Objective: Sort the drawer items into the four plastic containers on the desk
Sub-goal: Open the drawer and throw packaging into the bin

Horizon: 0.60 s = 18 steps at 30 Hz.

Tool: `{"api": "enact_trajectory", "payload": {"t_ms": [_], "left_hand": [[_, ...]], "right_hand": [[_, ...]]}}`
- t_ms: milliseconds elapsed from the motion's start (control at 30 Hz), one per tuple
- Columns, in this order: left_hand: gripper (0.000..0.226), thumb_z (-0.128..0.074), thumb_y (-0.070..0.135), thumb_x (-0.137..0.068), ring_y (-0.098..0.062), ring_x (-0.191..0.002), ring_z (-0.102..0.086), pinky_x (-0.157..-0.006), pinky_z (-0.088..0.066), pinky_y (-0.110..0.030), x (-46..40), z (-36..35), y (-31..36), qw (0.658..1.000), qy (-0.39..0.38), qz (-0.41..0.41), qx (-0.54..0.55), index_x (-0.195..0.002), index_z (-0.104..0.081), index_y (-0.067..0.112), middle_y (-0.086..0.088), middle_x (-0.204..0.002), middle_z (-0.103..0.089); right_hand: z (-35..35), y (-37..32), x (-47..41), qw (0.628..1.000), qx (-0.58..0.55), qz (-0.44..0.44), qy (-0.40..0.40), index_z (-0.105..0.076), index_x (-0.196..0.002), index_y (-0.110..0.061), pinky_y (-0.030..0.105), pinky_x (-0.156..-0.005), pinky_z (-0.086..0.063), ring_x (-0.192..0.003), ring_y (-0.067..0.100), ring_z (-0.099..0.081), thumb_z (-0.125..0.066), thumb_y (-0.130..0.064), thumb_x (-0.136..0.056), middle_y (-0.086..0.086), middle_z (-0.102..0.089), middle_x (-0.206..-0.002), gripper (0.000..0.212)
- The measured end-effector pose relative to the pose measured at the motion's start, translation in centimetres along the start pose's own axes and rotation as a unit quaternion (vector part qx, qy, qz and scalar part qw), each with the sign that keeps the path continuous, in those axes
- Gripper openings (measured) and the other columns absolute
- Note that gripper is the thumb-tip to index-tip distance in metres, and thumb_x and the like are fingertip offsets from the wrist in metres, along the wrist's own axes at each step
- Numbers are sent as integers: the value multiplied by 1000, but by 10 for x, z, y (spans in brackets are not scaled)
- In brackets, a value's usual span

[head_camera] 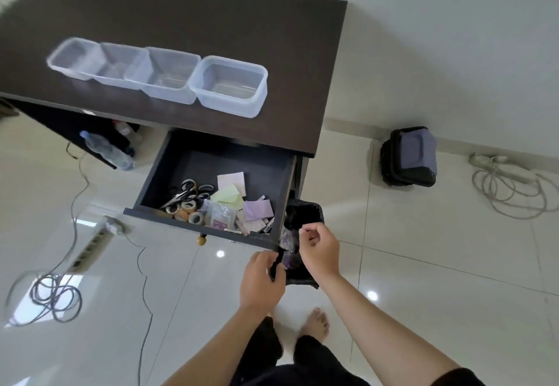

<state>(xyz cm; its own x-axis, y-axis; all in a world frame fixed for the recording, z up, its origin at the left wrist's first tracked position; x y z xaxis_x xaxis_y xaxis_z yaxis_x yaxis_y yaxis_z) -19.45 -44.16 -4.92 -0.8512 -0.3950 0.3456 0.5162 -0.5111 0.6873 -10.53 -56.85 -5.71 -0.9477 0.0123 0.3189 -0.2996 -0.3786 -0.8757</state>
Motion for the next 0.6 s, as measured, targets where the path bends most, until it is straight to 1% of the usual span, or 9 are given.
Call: {"api": "enact_trajectory", "payload": {"t_ms": [100,200,233,267,300,333,400,500,600], "left_hand": [[13,-63,17,-85,-8,-84,-56,-66,-38,-8,-13,41,2,997,76,-32,3,-97,-62,13,7,-92,-58],[11,-65,15,-84,-10,-81,-57,-66,-40,-8,-38,76,-4,992,118,-36,1,-94,-61,12,5,-90,-58],[14,-65,17,-84,-11,-83,-58,-69,-44,-12,-49,88,-10,992,120,-29,3,-96,-61,13,5,-92,-57],[18,-65,19,-84,-14,-86,-60,-72,-50,-20,-61,100,-17,993,119,-24,2,-100,-60,14,5,-94,-56],[23,-65,21,-84,-16,-91,-60,-78,-52,-26,-74,110,-24,993,112,-19,-6,-105,-60,14,4,-99,-56],[28,-64,22,-84,-17,-97,-58,-83,-51,-29,-88,120,-31,995,100,-15,-21,-111,-59,13,2,-104,-56],[40,-65,23,-84,-18,-107,-55,-91,-47,-29,-116,136,-44,997,57,-10,-51,-122,-55,13,-1,-116,-55],[56,-69,26,-79,-21,-116,-50,-99,-45,-35,-157,144,-66,994,-54,-16,-98,-131,-50,20,0,-129,-49],[62,-67,29,-78,-26,-125,-44,-106,-40,-40,-185,145,-86,970,-169,-1,-175,-136,-46,28,-1,-137,-44]], "right_hand": [[-22,-36,-4,997,11,77,2,-64,-85,-16,24,-63,-50,-67,16,-59,-63,-16,-85,-2,-64,-74,2],[-48,-56,-14,993,40,109,-33,-63,-86,-17,24,-64,-51,-68,14,-58,-63,-18,-85,-2,-62,-77,2],[-58,-61,-17,991,52,109,-54,-62,-88,-17,24,-65,-51,-72,13,-58,-62,-20,-85,-2,-62,-81,5],[-69,-65,-21,989,64,105,-79,-62,-92,-17,23,-68,-51,-76,13,-59,-61,-21,-86,-3,-62,-86,8],[-80,-67,-26,987,75,97,-106,-62,-96,-18,21,-71,-51,-81,12,-59,-61,-23,-86,-4,-62,-90,11],[-90,-68,-29,984,85,83,-133,-60,-100,-20,21,-73,-51,-84,11,-59,-62,-26,-86,-5,-61,-93,16],[-111,-66,-37,976,108,45,-183,-59,-107,-23,23,-78,-51,-90,11,-58,-66,-32,-83,-5,-60,-99,27],[-138,-55,-45,960,161,-18,-230,-55,-119,-23,25,-84,-46,-100,15,-56,-70,-33,-80,-1,-56,-109,42],[-158,-47,-50,944,201,-61,-256,-49,-130,-24,27,-90,-44,-110,19,-54,-75,-37,-76,2,-51,-117,61]]}}
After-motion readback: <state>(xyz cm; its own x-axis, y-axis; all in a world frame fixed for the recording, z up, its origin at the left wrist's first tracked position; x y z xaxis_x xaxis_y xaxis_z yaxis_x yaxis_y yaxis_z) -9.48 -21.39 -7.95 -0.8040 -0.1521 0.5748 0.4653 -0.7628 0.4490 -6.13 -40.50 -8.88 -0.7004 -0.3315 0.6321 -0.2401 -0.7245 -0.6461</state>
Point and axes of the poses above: each hand's wrist, its own x-axis away from the middle knuckle, its own z-axis out of the back of the hand, y = z × x, the point moved 4 cm from there along -x, towards the middle knuckle
